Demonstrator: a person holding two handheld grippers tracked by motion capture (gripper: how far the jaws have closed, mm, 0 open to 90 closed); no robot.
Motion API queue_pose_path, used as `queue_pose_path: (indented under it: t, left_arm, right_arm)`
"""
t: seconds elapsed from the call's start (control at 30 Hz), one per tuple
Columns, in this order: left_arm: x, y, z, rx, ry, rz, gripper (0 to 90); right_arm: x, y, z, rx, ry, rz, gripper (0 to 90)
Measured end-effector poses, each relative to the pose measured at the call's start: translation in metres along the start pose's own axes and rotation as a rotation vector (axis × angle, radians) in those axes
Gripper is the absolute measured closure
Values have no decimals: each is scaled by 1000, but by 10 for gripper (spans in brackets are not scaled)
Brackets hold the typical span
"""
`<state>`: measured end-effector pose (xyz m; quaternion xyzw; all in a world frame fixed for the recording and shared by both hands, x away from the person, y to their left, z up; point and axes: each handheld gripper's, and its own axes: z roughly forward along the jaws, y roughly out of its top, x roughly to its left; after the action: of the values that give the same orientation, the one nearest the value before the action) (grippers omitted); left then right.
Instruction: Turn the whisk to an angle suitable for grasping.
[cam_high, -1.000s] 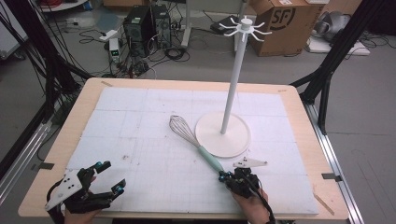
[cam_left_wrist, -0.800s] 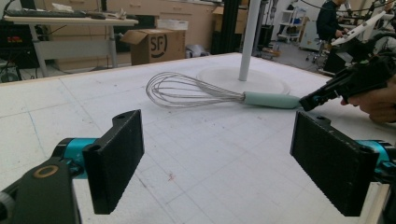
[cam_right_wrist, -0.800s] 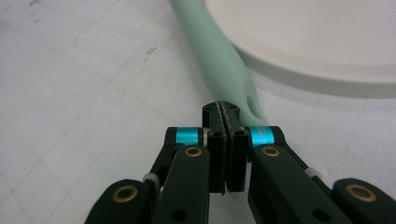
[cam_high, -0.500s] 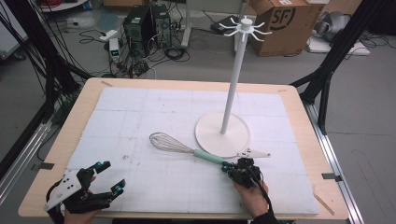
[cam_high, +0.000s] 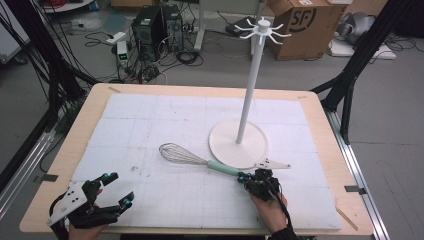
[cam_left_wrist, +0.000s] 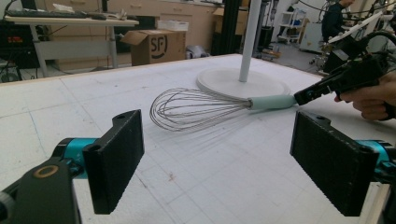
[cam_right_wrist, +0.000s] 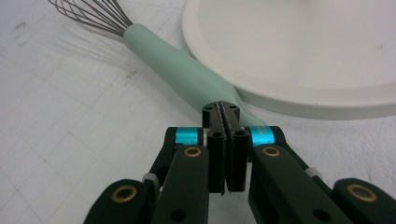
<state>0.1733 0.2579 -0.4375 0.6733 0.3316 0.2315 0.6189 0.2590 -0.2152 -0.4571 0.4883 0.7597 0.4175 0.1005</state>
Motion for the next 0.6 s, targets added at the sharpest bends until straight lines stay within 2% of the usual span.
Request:
queue_pose_path:
  t: [0.03, 0.1, 0.17, 0.23, 0.33, 0.37, 0.47, 0.5, 0.6]
  left_arm:
    - [0, 0, 0, 0, 0, 0, 180]
    - [0, 0, 0, -3, 2, -4, 181]
    - [1, 0, 0, -4, 1, -8, 180]
    - [1, 0, 0, -4, 1, -7, 180]
    - [0, 0, 0, -4, -3, -5, 181]
    - [0, 1, 0, -3, -3, -5, 181]
    - [0, 1, 0, -2, -3, -7, 181]
    - [0, 1, 0, -1, -3, -3, 180]
    - [0, 1, 0, -4, -5, -4, 180]
  right_arm:
    - [0, -1, -2, -12, 7, 6, 842]
    - [0, -2, -9, -51, 35, 21, 689]
    - [1, -4, -18, -101, 27, 28, 572]
    - [1, -5, -27, -141, 7, 18, 471]
    - [0, -6, -40, -194, 18, -11, 351]
    - [1, -8, -45, -216, 15, -25, 321]
    - [3, -11, -51, -234, 16, -49, 269]
    - [6, -15, -59, -265, 9, -72, 218]
    - [9, -17, -65, -298, 10, -85, 191]
